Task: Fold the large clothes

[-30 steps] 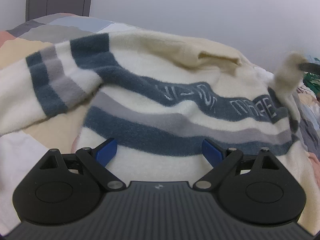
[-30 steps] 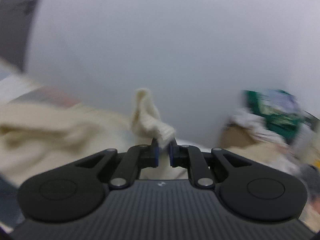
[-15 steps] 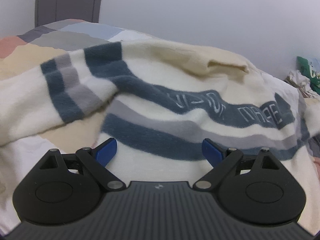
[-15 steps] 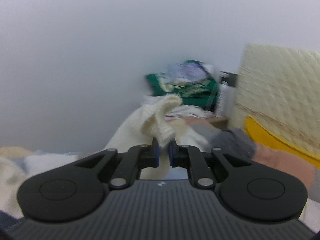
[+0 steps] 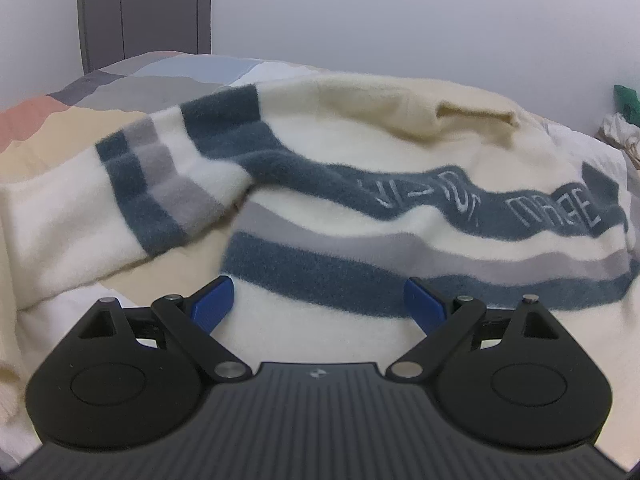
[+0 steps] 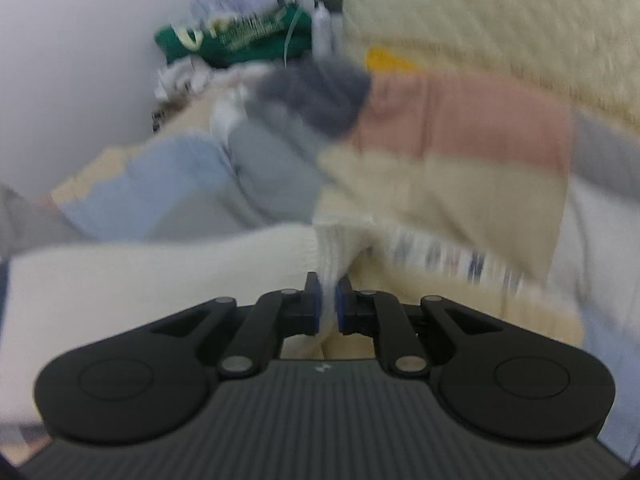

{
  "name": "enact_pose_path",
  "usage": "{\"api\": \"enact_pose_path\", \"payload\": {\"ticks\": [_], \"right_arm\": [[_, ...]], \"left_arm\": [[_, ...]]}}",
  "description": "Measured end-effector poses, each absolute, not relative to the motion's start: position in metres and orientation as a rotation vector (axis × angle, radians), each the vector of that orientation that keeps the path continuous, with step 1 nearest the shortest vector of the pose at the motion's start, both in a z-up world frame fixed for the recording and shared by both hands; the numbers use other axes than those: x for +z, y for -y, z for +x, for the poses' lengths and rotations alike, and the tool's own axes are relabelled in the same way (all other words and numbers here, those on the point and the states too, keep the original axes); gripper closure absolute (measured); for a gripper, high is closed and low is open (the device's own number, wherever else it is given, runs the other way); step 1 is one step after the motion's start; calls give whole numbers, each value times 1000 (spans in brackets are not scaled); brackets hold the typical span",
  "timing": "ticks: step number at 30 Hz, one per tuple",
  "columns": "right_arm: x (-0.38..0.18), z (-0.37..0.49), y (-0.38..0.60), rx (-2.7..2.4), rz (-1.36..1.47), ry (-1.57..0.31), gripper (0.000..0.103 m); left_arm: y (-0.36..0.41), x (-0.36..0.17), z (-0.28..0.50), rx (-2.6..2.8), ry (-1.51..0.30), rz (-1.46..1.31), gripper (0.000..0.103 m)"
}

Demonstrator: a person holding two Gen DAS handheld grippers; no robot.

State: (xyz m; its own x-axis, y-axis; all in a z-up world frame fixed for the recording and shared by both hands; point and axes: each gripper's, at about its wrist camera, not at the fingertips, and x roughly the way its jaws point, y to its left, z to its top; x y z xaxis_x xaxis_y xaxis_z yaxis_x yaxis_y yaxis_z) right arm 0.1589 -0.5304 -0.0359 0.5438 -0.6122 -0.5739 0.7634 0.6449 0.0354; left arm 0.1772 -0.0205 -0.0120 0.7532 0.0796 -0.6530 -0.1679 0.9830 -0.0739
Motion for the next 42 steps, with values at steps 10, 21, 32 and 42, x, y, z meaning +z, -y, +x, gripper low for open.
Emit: {"api": "enact_pose_path", "payload": {"ticks": [10,21,32,42], "right_arm": [[-25,150,514,-839,360,-505,88],[33,128,473,-699,294,-411,27],[54,95,392,-155,594,-639,27],[-31,64,333,0,854,-950,27]], "left_arm": [[26,-12,162,114,-748,-95,9],[17,22,104,114,-718,-149,9],[14,33,52,81,-806,-263,9],[-19,-2,55,173,-926,-457,10]]}}
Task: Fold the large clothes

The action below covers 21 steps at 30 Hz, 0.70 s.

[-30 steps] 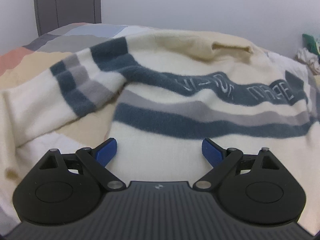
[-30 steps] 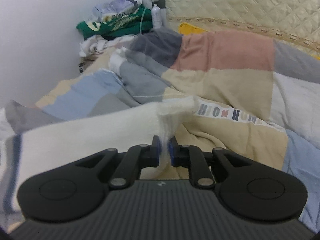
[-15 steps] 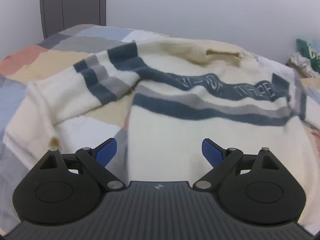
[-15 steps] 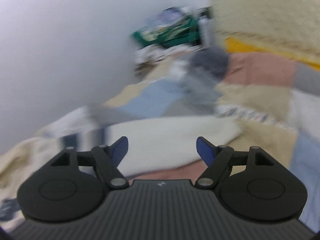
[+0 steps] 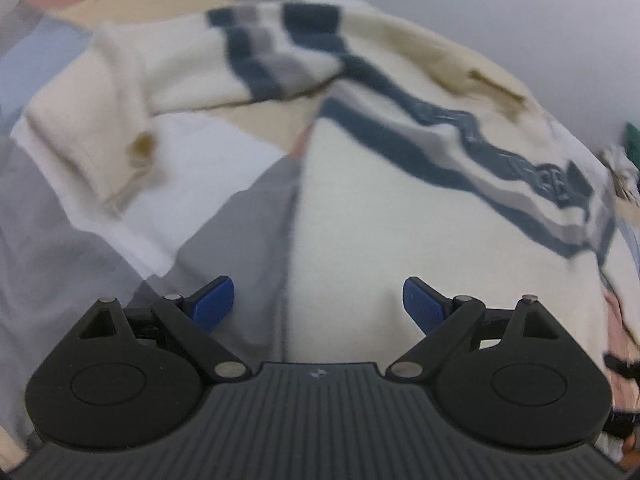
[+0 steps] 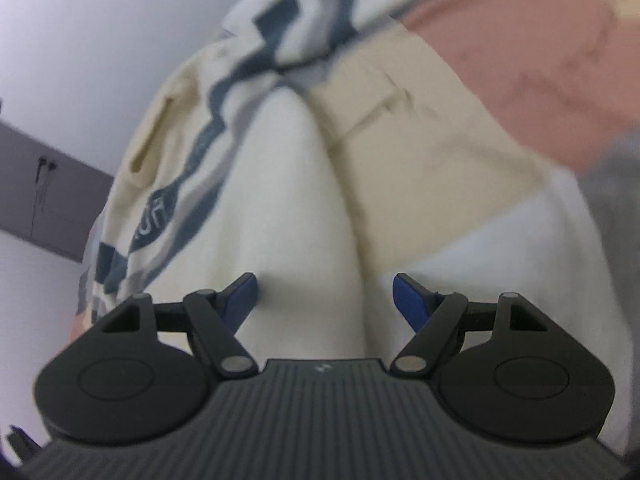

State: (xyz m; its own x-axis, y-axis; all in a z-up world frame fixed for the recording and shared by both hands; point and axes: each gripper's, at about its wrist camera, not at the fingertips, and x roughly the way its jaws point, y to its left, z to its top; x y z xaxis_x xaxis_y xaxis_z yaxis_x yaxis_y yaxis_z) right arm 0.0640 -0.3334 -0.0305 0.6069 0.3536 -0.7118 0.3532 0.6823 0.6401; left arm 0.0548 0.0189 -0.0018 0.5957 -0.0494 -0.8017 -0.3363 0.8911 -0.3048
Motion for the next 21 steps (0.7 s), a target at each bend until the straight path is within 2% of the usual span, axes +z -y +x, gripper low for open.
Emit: {"api": "enact_pose_path", "payload": {"ticks": [3,5,7,8,9,10,11,12,14,15,17,19,21], "right_arm": [[-33,65,333,-24,851,-957,25],[-37,64,331,3,886,-961,30],[-46,67,326,76,928,-981,41],[-47,68,325,120,940,-996,50],[-46,67,321,146,923,-1000,65],[-43,67,315,159,877,-990,73],[-38,67,309,168,822,-979,83],[-34,66,304,173,785,-968,87],[-25,59,299,177,743,-931,90],[-21,54,298,180,728,-913,92],[-9,43,298,183,699,-882,94],[4,34,298,194,680,-851,94],[18,24,297,200,644,-825,95]], "left_arm": [[-29,-15,60,160,-957,-535,10],[-28,-16,59,134,-948,-548,10],[-26,-13,56,85,-931,-584,11],[-25,-11,54,58,-924,-607,15],[-24,-9,53,34,-921,-628,16],[-22,-7,51,39,-920,-618,20],[-18,-6,52,45,-924,-596,27],[-17,-5,53,60,-933,-573,31],[-17,-4,49,96,-934,-556,50],[-18,-3,47,106,-930,-552,56],[-25,3,40,115,-906,-575,81],[-32,9,34,114,-877,-609,94],[-38,18,25,79,-832,-639,96]]}}
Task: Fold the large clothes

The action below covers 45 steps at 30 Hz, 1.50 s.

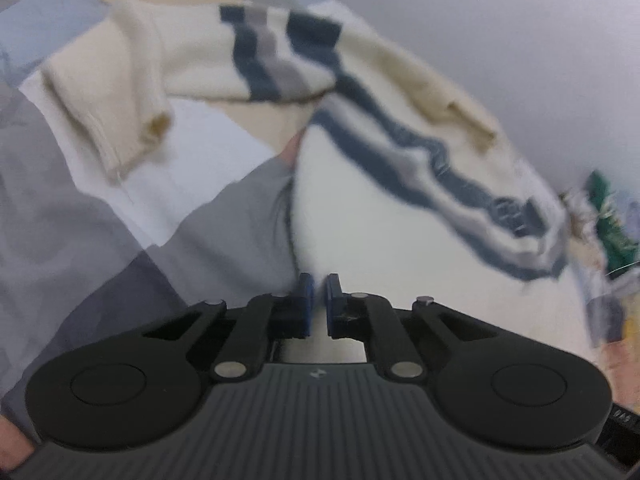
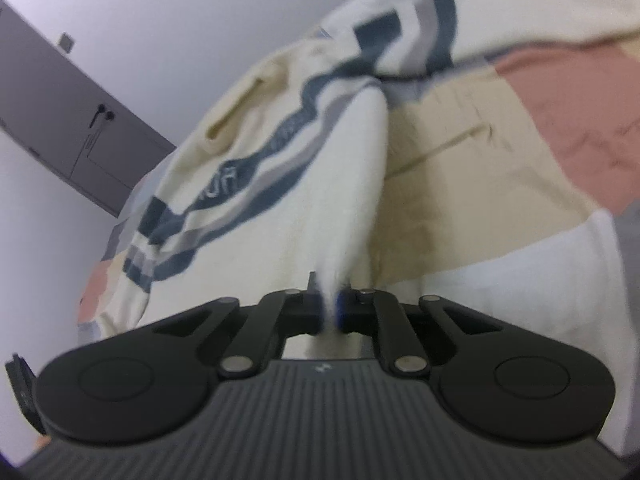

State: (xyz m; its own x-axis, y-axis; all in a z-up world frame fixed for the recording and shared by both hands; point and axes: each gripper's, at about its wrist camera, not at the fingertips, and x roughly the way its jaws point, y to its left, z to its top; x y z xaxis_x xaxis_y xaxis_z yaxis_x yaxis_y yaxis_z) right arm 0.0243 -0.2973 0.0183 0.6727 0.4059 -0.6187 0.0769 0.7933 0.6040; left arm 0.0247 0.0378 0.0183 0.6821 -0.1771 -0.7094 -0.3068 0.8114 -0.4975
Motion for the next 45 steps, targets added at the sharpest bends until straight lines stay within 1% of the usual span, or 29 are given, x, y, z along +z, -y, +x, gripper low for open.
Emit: {"api": "enact_pose_path", "payload": {"ticks": [5,6,7,9,15,16,19,20,21,22,23,24,25,26,28,29,32,33,35,40,45], "right_arm": [[47,6,297,194,597,-793,96],[54,1,297,194,577,-790,96],[61,-4,296,192,549,-790,96],[68,-13,296,185,513,-805,96],[46,-13,297,109,497,-922,95],[41,-11,299,95,523,-933,93],[37,-7,311,63,598,-954,91],[37,-5,314,57,618,-964,89],[37,-3,320,52,641,-971,84],[38,-1,325,51,660,-971,79],[39,1,329,64,677,-962,67],[41,5,335,71,693,-951,51],[43,8,342,71,718,-932,46],[46,11,348,66,736,-910,44],[50,22,362,57,758,-865,44],[50,28,368,48,775,-849,44],[42,52,398,-2,858,-778,43],[36,61,409,-30,899,-754,38],[19,78,431,-81,1001,-704,35],[-22,112,473,-237,1152,-607,35],[-51,138,504,-353,1153,-538,35]], "left_arm": [[-41,43,5,3,-742,-678,98],[-42,47,1,-3,-737,-683,99],[-43,50,-3,-10,-734,-693,103],[-42,53,-10,-22,-745,-706,103],[-31,51,-11,8,-777,-596,103],[-29,50,-11,4,-777,-584,103],[-21,50,-11,-14,-760,-541,102],[-18,51,-11,-27,-753,-530,102],[-16,52,-11,-36,-748,-521,101],[-12,52,-9,-38,-744,-507,98],[-9,53,-8,-37,-738,-491,94],[-5,54,-7,-41,-729,-476,91],[-1,55,-5,-46,-723,-465,81],[3,56,-3,-52,-717,-451,69],[14,56,1,-63,-703,-414,56],[19,55,4,-68,-699,-395,53],[32,51,11,-88,-701,-365,49],[37,49,14,-94,-704,-359,49],[44,45,19,-102,-705,-351,48],[58,36,31,-107,-697,-334,48],[59,28,40,-88,-703,-333,48]]}}
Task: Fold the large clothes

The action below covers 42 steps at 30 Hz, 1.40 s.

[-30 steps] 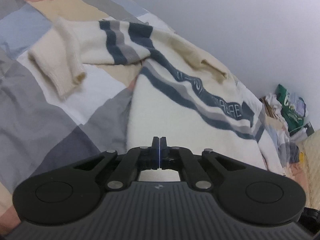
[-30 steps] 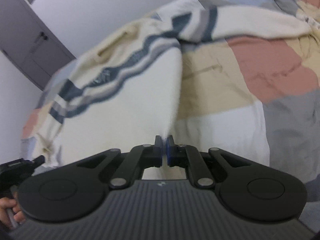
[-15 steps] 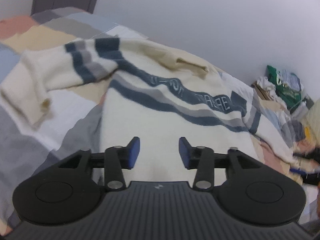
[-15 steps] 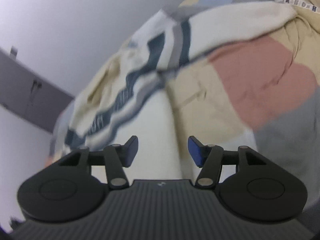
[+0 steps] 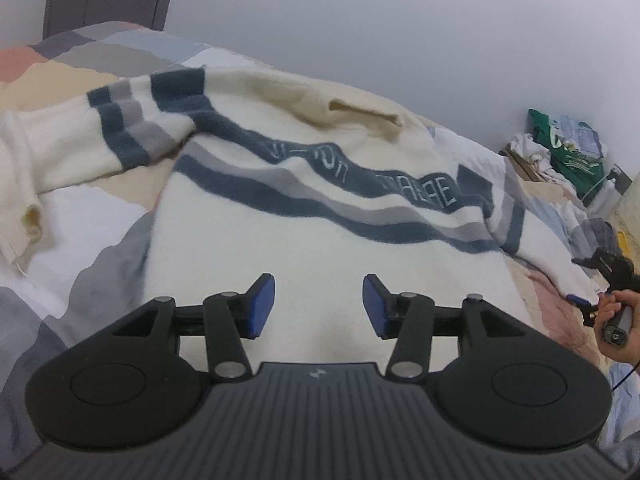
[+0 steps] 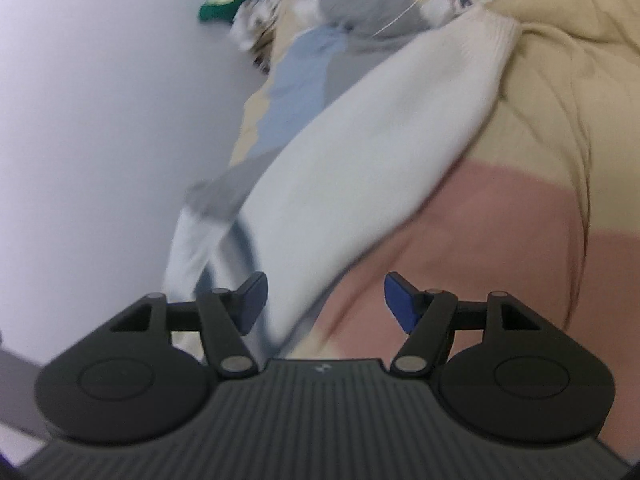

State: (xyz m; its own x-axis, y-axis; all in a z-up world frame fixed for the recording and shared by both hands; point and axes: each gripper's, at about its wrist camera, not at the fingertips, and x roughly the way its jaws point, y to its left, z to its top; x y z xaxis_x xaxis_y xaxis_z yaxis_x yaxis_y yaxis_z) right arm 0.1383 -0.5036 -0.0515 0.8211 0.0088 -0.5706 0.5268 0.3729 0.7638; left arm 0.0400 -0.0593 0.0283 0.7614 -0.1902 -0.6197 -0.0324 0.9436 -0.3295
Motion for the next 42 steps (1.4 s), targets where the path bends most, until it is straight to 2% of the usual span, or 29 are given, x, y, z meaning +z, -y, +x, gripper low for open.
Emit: {"api": "enact_pose_path", "payload": {"ticks": [7,14,16,18,20,22,23,24,26,27,30,42], "right_arm": [[-98,148,551,-480,1189,-486,38],[-93,164,584,-466,1113,-347,36],[-90,172,591,-438,1090,-311,39],[-82,181,596,-412,1037,-285,57],[-75,188,605,-409,976,-277,68],[-66,196,616,-441,928,-298,73],[-63,201,624,-448,912,-302,78],[-60,207,630,-453,892,-317,88],[-52,228,637,-493,760,-413,91],[-47,239,637,-494,678,-467,92],[-26,250,638,-483,551,-414,93],[39,290,667,-502,423,-277,93]], "left_arm": [[51,17,54,-34,-731,-380,48],[41,8,60,7,-735,-417,48],[40,6,64,3,-740,-430,48],[43,5,67,3,-742,-422,48],[46,4,72,-4,-748,-410,48],[50,3,75,-12,-753,-397,48],[51,2,76,-14,-755,-388,48],[53,1,78,-13,-760,-380,48],[57,1,81,-12,-770,-377,48],[59,1,82,-13,-773,-377,48],[66,6,87,-10,-767,-356,48],[74,-3,109,9,-823,-306,48]]}}
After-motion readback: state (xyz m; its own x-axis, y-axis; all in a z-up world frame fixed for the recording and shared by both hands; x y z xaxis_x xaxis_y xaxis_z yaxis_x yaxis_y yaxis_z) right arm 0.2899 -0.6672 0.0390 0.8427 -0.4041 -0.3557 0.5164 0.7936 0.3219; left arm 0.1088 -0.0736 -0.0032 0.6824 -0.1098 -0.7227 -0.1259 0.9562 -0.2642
